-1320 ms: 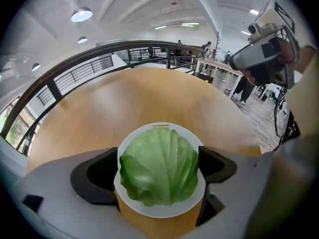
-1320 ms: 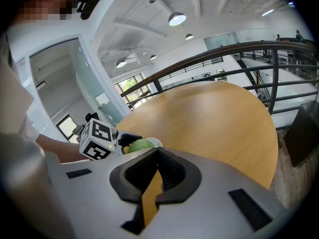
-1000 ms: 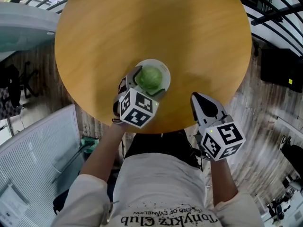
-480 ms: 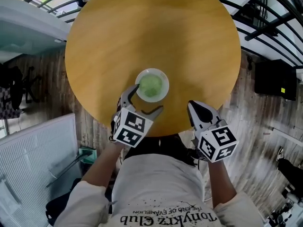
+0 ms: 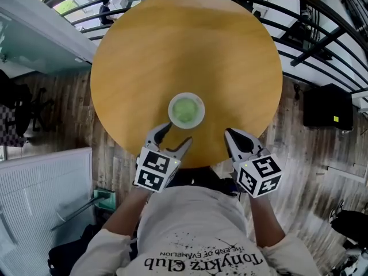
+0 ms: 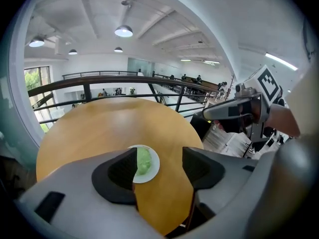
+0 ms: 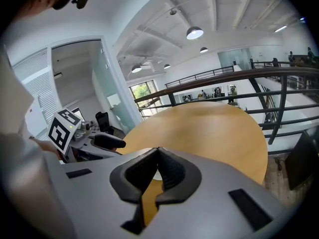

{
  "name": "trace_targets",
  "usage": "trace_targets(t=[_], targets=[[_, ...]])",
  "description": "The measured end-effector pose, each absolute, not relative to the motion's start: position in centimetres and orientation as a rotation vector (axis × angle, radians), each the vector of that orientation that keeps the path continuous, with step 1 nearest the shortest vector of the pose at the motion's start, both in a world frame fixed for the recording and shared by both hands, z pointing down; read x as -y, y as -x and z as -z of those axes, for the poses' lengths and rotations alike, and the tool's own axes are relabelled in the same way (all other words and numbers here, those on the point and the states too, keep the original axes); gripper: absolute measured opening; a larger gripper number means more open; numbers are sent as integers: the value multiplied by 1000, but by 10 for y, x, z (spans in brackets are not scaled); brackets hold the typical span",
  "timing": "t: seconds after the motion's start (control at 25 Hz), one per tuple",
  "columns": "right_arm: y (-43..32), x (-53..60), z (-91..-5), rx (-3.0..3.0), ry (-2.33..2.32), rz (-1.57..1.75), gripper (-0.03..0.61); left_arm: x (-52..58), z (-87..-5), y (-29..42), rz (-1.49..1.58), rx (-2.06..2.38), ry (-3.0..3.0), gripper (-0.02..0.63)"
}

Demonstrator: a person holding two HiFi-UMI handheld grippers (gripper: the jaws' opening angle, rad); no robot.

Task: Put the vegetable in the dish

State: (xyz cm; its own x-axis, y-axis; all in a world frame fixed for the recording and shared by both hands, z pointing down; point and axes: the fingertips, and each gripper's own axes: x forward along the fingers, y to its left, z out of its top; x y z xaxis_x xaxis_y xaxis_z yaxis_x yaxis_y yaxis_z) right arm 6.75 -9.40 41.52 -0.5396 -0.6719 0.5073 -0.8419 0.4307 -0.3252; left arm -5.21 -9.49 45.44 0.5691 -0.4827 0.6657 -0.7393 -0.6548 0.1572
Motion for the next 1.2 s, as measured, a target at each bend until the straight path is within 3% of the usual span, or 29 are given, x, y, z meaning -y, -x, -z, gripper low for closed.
trace_targets(t=[0.32,0.56,1.2], targets=[[-58,82,-392,2430,-1303,-743,16,72,-431,59,-764,1061,-2387,119],[-58,74,-383,2436,-1311,-723,15,63,-420,64,-773,1084,-2386,41],[-41,70,-379,2433,-1252,-687,15,60,-411,81,-766,1105,-2378,23]])
